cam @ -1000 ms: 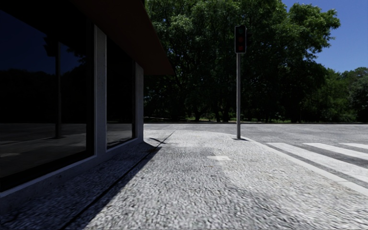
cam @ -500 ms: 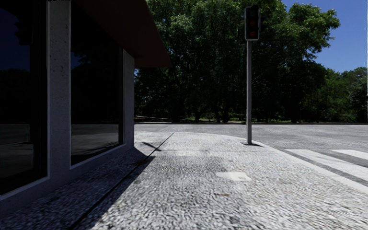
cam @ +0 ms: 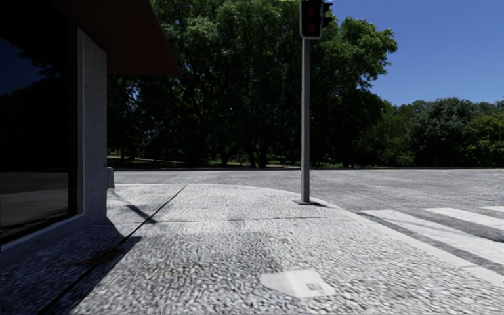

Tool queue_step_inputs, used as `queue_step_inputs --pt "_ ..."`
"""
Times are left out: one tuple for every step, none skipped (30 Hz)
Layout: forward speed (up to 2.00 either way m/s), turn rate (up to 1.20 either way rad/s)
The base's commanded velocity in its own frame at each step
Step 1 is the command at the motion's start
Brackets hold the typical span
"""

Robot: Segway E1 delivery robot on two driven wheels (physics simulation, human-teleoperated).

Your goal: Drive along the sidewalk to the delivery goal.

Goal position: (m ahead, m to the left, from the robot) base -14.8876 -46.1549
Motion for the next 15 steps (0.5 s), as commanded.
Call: queue_step_inputs --pt "1.55 -0.58" --pt "1.55 -0.58" --pt "1.55 -0.58" --pt "1.55 -0.58" --pt "1.55 -0.58" --pt "1.55 -0.58" --pt "1.55 -0.58" --pt "1.55 -0.58" --pt "1.55 -0.58" --pt "1.55 -0.58" --pt "1.56 -0.58" --pt "1.56 -0.58" --pt "1.57 -0.58" --pt "1.57 -0.58" --pt "1.57 -0.58"
